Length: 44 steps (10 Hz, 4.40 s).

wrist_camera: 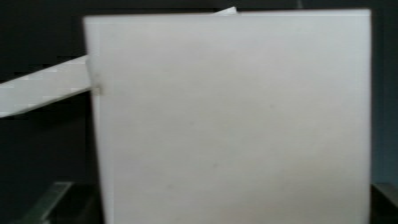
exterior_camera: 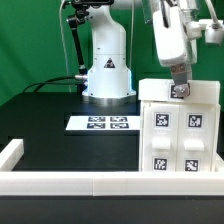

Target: Assemble cabinet

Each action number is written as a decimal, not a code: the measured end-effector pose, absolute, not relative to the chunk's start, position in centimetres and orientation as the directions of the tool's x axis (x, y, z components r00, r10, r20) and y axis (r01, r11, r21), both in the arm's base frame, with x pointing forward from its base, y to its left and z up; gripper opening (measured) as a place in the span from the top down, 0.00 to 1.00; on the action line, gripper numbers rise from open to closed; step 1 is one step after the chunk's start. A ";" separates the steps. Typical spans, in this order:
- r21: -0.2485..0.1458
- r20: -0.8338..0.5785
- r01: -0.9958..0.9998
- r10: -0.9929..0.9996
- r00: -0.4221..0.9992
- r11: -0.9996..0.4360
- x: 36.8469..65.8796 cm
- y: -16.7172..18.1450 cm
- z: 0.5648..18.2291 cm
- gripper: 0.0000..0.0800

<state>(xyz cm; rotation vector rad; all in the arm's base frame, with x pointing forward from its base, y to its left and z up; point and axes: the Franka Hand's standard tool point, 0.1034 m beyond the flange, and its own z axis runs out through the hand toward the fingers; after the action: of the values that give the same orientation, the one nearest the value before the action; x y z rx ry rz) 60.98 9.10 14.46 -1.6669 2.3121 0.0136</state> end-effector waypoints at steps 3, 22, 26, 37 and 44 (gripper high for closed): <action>-0.179 -0.237 -0.941 -0.941 -0.241 0.286 61.1 9.2 15.1 0.01; -0.224 0.170 -0.363 -0.403 0.899 -0.905 62.6 9.8 18.5 0.00; -0.095 0.223 0.168 0.144 0.964 -0.981 62.2 9.3 18.1 0.00; 0.098 0.152 0.817 0.820 0.551 -0.568 61.3 8.2 16.5 0.00; 0.095 0.154 0.785 0.788 0.596 -0.613 61.3 7.8 15.7 0.31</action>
Offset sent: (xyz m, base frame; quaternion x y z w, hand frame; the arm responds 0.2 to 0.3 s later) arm -0.0093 0.0049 0.0269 0.0018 -0.0368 -0.0280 0.9989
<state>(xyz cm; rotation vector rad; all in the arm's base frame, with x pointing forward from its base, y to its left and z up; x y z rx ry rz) 61.28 7.78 15.70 -2.8221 -1.3901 -0.2855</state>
